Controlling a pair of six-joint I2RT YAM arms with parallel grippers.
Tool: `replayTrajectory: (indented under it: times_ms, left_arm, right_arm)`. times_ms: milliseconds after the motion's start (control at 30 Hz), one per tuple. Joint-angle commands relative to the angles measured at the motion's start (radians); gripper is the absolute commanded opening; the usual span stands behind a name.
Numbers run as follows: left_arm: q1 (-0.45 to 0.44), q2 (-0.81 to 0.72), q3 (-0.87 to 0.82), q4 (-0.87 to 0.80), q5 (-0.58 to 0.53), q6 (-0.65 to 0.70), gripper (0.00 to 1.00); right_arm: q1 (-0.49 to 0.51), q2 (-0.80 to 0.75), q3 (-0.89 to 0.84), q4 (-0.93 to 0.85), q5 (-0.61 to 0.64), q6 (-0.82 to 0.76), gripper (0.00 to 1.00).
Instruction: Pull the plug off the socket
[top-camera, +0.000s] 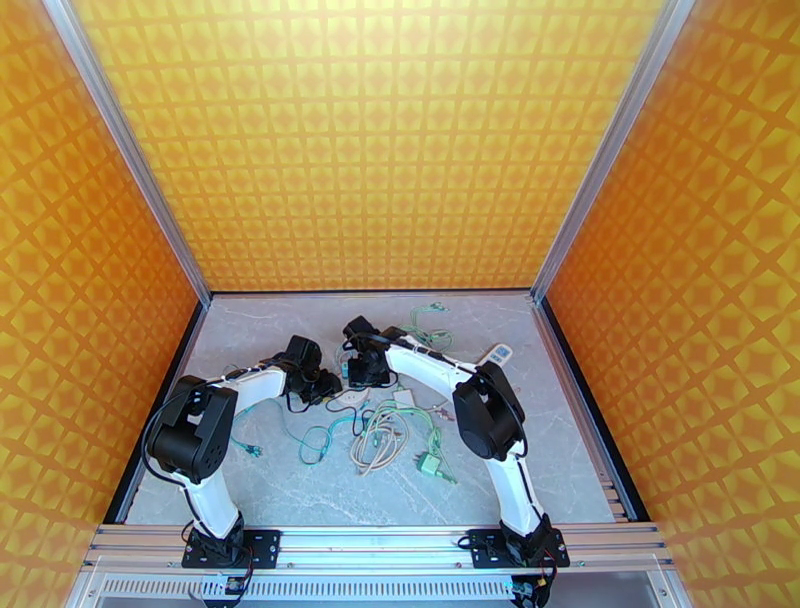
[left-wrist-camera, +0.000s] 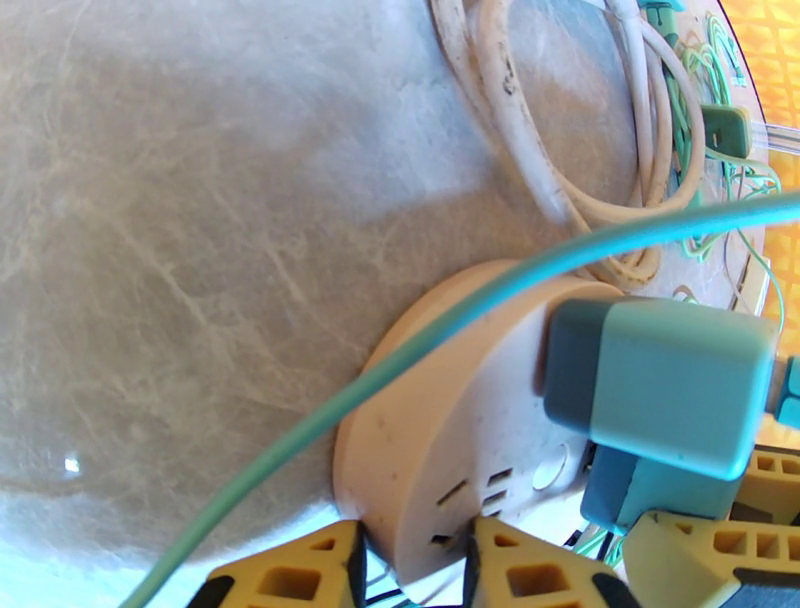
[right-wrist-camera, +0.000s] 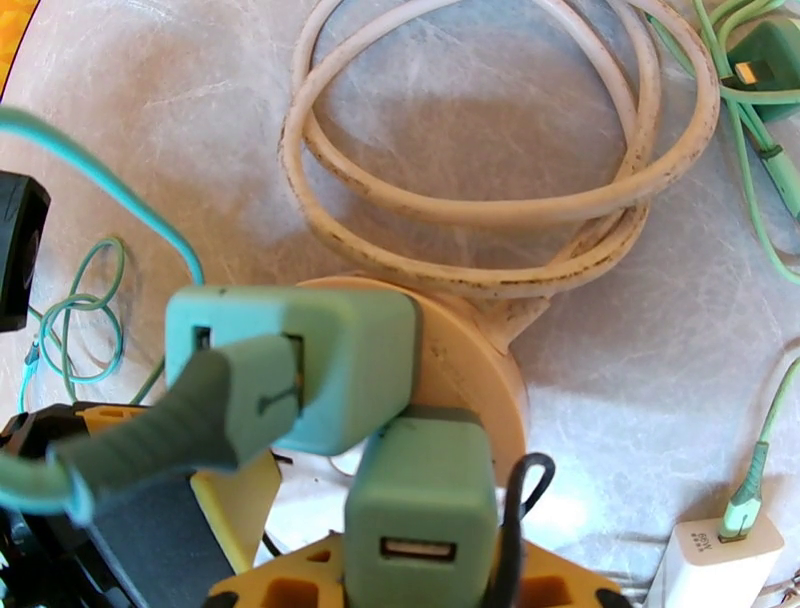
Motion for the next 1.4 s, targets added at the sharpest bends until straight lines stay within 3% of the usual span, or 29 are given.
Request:
replayTrajectory:
  times_ms: [0, 333, 533, 867, 1000, 1200, 1367]
  left_arm:
    - [-0.026, 0.127, -0.093, -0.214, -0.118, 0.028, 0.28]
    - [-0.026, 0.128, -0.09, -0.217, -0.119, 0.03, 0.28]
    - [-0.025, 0.126, -0.098, -0.218, -0.118, 0.033, 0.28]
    - [-0.025, 0.132, -0.121, -0.204, -0.119, 0.032, 0.28]
    - [-0.026, 0.133, -0.126, -0.203, -0.118, 0.034, 0.28]
    - [-0.025, 0.133, -0.122, -0.203, -0.118, 0.035, 0.28]
    - [-0.026, 0.138, -0.118, -0.205, -0.119, 0.037, 0.28]
  right_arm:
    - [0.048, -0.028, 0.086, 0.048, -0.06, 0.015, 0.26]
    - [0.234, 0.219, 0.433, -0.252, 0.079, -0.102, 0.26]
    - [0.223, 0.186, 0.406, -0.232, 0.102, -0.11, 0.25]
    - [0.019, -0.042, 0.087, 0.043, -0.086, 0.014, 0.25]
    - [-0.016, -0.081, 0.005, 0.123, -0.131, 0.057, 0.25]
    - [0.026, -0.042, 0.074, 0.057, -0.092, 0.02, 0.25]
    - [0.122, 0.08, 0.284, -0.129, 0.018, -0.066, 0.25]
